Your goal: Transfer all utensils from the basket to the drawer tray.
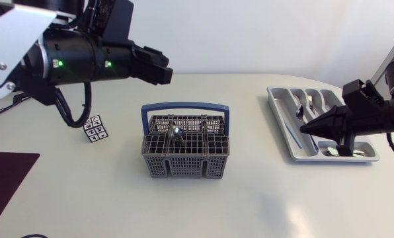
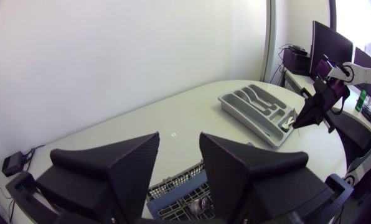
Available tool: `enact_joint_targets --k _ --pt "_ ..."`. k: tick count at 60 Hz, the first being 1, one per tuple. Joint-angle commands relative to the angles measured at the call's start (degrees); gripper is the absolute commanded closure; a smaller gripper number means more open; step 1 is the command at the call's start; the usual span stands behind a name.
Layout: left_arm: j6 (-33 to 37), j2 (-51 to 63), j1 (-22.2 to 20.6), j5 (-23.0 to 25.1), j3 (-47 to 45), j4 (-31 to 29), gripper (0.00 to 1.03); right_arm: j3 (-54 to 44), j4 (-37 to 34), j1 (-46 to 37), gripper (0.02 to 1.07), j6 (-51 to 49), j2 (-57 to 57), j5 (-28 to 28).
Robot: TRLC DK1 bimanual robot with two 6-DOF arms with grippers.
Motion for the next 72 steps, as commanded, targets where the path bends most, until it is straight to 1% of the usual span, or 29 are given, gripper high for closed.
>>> enact_joint_targets --k 1,11,25,32,35,44,48,55,59,61,70,72 --pt "0.99 -1.46 0.73 0.68 -2.47 -0.50 0.55 3.32 -3.43 -5.00 1.01 -12.20 4.22 -0.40" --pt "1.43 -2.07 0.64 0.68 -5.02 -0.77 0.55 10.17 -8.71 -12.91 1.01 -26.08 13.10 1.80" --pt "2.75 -2.42 -0.24 0.68 -6.16 -2.08 0.55 17.56 -8.53 -18.62 1.01 -39.53 24.08 9.71" --pt "3.10 -2.69 -0.67 0.68 -6.60 -3.05 0.55 20.46 -7.65 -19.77 1.01 -42.78 28.48 13.31" --pt "3.37 -2.86 -0.85 0.68 -7.04 -3.49 0.55 21.16 -6.07 -19.94 1.01 -42.96 29.89 14.72" --pt "3.45 -3.65 -1.20 0.68 -8.44 -4.37 0.55 18.08 3.60 -19.85 1.01 -44.81 32.79 20.70" --pt "3.63 -4.09 -1.20 0.68 -8.71 -4.98 0.55 15.80 7.91 -19.68 1.01 -45.77 32.87 21.84" --pt "3.72 -4.62 -1.20 0.95 -9.32 -5.69 0.55 13.60 11.95 -19.24 1.00 -47.00 33.14 24.30" --pt "3.72 -5.06 -1.38 1.30 -9.85 -6.13 0.55 13.07 12.04 -19.06 0.94 -47.35 33.14 24.92" --pt "3.72 -5.32 -1.47 1.30 -10.11 -6.39 0.55 12.72 12.04 -19.06 0.89 -47.53 33.05 25.18" --pt "4.51 -6.38 -2.08 2.27 -11.78 -7.36 0.55 11.58 13.44 -19.06 0.50 -46.56 31.47 25.53" --pt "5.12 -6.38 -2.34 2.70 -12.14 -7.80 0.55 11.49 13.79 -19.06 0.46 -45.77 30.94 25.44"
